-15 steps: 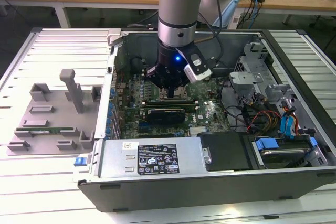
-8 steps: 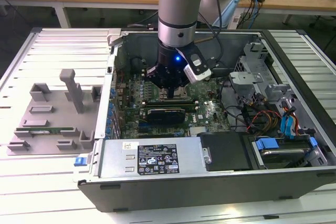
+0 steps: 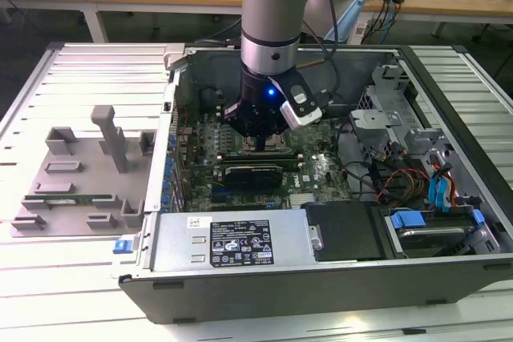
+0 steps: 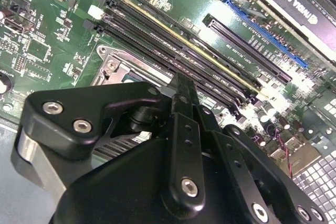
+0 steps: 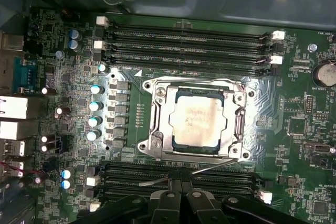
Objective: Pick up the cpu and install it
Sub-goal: 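Install the second cpu locking lever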
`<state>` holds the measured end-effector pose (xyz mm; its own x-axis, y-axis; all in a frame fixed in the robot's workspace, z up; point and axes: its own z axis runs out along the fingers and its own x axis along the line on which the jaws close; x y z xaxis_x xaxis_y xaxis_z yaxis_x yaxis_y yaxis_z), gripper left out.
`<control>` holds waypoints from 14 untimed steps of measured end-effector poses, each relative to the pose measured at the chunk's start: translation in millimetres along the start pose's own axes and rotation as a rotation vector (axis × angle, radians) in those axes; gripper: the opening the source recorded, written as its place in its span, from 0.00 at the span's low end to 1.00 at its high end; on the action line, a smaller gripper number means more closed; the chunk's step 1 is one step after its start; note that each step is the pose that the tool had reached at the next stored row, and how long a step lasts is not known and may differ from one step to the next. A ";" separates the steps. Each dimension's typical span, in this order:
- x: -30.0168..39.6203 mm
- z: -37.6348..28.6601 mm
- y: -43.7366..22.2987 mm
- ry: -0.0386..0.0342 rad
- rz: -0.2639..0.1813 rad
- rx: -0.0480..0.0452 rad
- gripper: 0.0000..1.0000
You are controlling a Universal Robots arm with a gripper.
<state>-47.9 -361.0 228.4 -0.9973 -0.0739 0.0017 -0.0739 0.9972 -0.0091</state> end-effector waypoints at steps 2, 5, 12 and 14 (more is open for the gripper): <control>0.0 0.1 0.0 0.0000 0.000 -0.0001 0.11; 0.0 0.2 0.0 0.0000 0.000 -0.0001 0.11; 0.0 5.2 0.0 -0.0028 0.000 0.0002 0.11; 0.0 6.4 0.1 -0.0030 0.000 0.0000 0.11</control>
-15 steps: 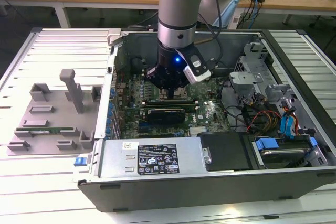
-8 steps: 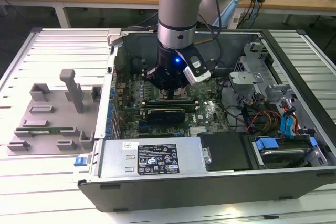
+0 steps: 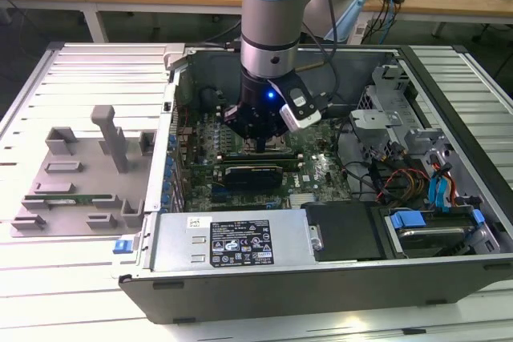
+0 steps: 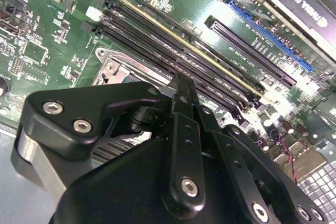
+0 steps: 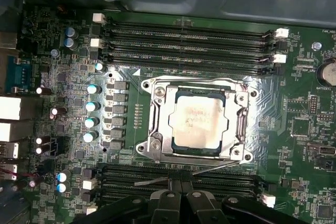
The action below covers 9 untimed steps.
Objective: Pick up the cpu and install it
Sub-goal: 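Install the second cpu locking lever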
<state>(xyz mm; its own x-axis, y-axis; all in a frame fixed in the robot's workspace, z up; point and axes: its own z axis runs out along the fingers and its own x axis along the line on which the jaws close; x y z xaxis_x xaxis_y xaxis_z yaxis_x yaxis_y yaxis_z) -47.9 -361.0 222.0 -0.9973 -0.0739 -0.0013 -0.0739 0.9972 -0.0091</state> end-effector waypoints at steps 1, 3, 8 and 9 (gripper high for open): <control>0.0 0.1 0.0 0.0001 0.000 0.0002 0.11; 0.0 0.3 0.0 0.0001 0.000 0.0001 0.11; 0.0 1.9 0.0 -0.0001 0.000 -0.0002 0.11; 0.0 2.2 0.0 -0.0002 0.000 -0.0008 0.11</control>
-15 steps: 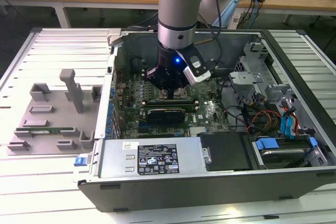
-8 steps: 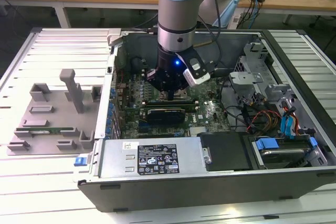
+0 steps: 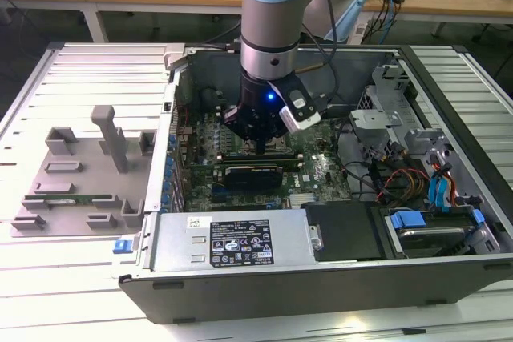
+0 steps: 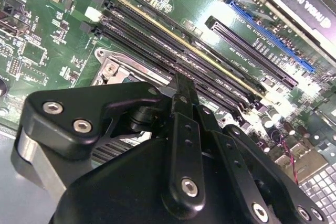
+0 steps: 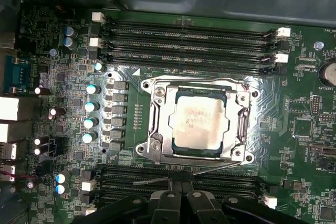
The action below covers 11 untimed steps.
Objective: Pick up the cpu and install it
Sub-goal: 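Install the second cpu locking lever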
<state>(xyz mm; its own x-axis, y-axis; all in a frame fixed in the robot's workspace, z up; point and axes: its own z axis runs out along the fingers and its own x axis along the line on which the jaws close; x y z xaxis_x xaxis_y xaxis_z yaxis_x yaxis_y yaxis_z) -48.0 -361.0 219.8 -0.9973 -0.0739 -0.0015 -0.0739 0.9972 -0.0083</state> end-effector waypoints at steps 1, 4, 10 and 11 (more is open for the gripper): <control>0.0 0.2 0.0 -0.0002 0.000 -0.0008 0.11; 3.3 1.3 0.4 -0.0058 0.000 -0.0041 0.11; 16.9 1.8 0.4 -0.0260 0.000 -0.0098 0.11; 20.0 1.8 0.3 -0.0333 -0.002 -0.0148 0.11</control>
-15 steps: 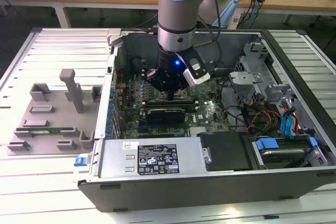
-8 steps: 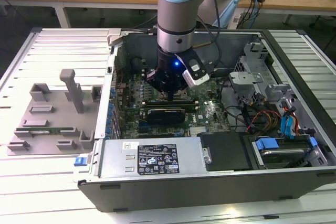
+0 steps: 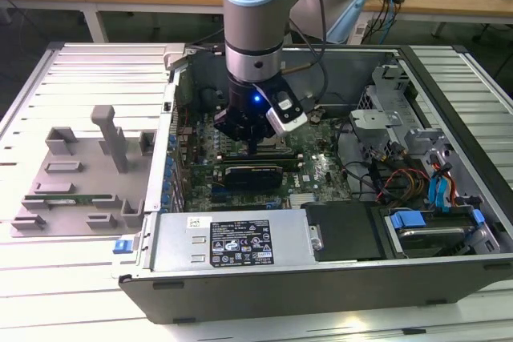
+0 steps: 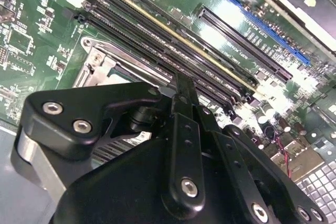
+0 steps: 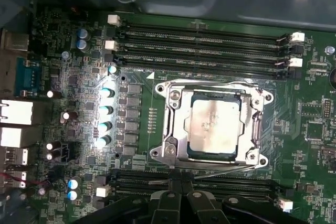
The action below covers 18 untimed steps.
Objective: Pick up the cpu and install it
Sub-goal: 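Install the second cpu locking lever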
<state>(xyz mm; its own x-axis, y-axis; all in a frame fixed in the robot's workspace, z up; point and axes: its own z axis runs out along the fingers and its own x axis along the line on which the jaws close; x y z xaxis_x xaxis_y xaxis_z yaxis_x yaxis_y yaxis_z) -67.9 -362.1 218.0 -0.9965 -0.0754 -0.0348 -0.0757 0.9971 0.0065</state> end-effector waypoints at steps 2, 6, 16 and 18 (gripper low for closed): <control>1.5 0.1 0.1 -0.0063 -0.001 -0.0048 0.11; 6.3 0.2 -0.1 -0.0301 -0.005 -0.0359 0.11; 11.7 -0.1 -13.6 -0.0410 -0.018 -0.0890 0.11; 12.9 0.4 -17.2 -0.0467 -0.029 -0.1084 0.11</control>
<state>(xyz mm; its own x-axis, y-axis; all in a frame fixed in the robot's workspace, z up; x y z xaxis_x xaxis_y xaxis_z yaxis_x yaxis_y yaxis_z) -79.5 -380.2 217.0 -0.9914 -0.1013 -0.0831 -0.1103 0.9875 0.1127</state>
